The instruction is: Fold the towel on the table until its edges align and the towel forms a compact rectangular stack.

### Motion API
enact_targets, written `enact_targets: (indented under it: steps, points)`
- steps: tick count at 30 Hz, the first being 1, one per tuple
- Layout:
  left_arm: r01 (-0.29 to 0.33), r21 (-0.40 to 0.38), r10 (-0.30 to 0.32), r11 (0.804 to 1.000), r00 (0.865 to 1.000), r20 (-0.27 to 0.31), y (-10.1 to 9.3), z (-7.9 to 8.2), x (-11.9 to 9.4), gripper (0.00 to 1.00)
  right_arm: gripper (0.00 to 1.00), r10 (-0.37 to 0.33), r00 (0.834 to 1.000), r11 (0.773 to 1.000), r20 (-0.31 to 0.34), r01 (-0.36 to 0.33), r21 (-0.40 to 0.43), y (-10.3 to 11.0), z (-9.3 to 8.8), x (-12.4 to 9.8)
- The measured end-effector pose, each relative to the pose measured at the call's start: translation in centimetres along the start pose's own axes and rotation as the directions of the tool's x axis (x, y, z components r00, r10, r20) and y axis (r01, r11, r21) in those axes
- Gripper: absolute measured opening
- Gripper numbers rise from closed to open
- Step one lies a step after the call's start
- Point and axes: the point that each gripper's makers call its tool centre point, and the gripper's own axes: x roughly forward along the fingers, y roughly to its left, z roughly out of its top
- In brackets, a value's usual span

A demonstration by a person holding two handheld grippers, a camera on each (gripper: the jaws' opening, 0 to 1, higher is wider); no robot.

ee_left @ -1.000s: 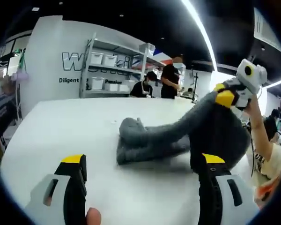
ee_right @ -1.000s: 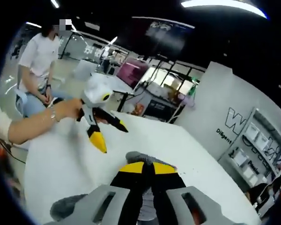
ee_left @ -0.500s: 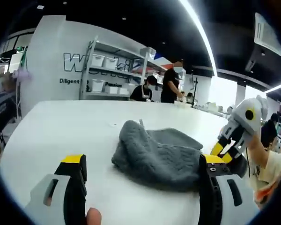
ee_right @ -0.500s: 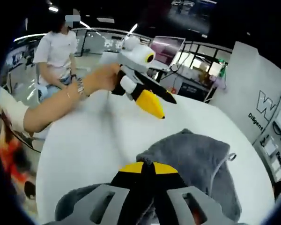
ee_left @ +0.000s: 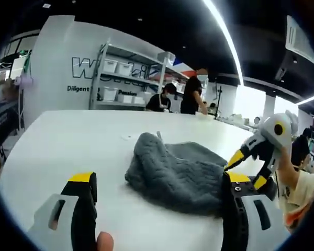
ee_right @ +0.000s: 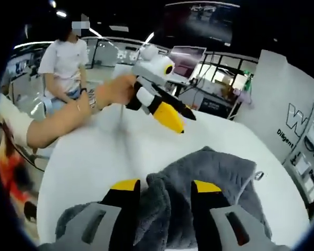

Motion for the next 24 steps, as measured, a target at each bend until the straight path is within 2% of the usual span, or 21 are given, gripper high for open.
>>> enact_targets:
  steps: [1, 3, 6, 8, 10, 12, 13, 18, 22, 24]
  points:
    - [-0.002, 0.001, 0.002, 1.0, 1.0, -0.001, 0.1, 0.0, 0.0, 0.98, 0.42, -0.001, 0.999, 0.999, 0.044, 0.0, 0.035, -0.3, 0.6, -0.4]
    - [-0.001, -0.002, 0.001, 1.0, 1.0, -0.002, 0.0, -0.1, 0.0, 0.98, 0.45, -0.004, 0.997, 0.998, 0.082, -0.001, 0.058, -0.7, 1.0, -1.1]
    - [-0.003, -0.003, 0.003, 1.0, 1.0, -0.004, 0.0, -0.2, 0.1, 0.98, 0.49, -0.043, 0.992, 0.996, 0.119, 0.033, 0.083, -2.1, 1.4, -2.4]
    - [-0.004, -0.004, 0.004, 1.0, 1.0, -0.006, -0.4, -0.4, 0.0, 0.98, 0.5, -0.095, 0.984, 0.989, 0.15, 0.076, 0.124, -3.8, 1.5, -3.9]
    - [-0.004, -0.005, 0.004, 1.0, 1.0, -0.009, -0.7, -0.7, 0.0, 0.98, 0.48, -0.156, 0.976, 0.982, 0.153, 0.135, 0.135, -5.9, 1.2, -5.1]
    - [-0.005, -0.005, 0.005, 1.0, 1.0, -0.013, -0.8, -0.9, 0.1, 0.98, 0.46, -0.245, 0.962, 0.963, 0.121, 0.226, 0.149, -8.6, 0.0, -6.5]
    - [-0.006, -0.007, 0.006, 1.0, 1.0, -0.015, -0.6, -0.8, 0.1, 0.98, 0.46, -0.268, 0.957, 0.955, 0.112, 0.249, 0.16, -9.3, -0.4, -6.9]
    - [-0.011, -0.004, 0.011, 1.0, 1.0, -0.018, -0.7, -1.0, 0.0, 0.98, 0.42, -0.429, 0.903, 0.883, 0.008, 0.417, 0.216, -14.7, -4.4, -9.6]
    - [-0.013, -0.005, 0.013, 1.0, 1.0, -0.018, -1.0, -1.2, 0.0, 0.98, 0.4, -0.504, 0.859, 0.836, -0.089, 0.511, 0.2, -17.4, -7.5, -10.9]
    - [-0.014, -0.006, 0.014, 1.0, 1.0, -0.02, -1.1, -1.3, 0.0, 0.98, 0.4, -0.508, 0.853, 0.825, -0.119, 0.522, 0.218, -18.3, -8.9, -10.9]
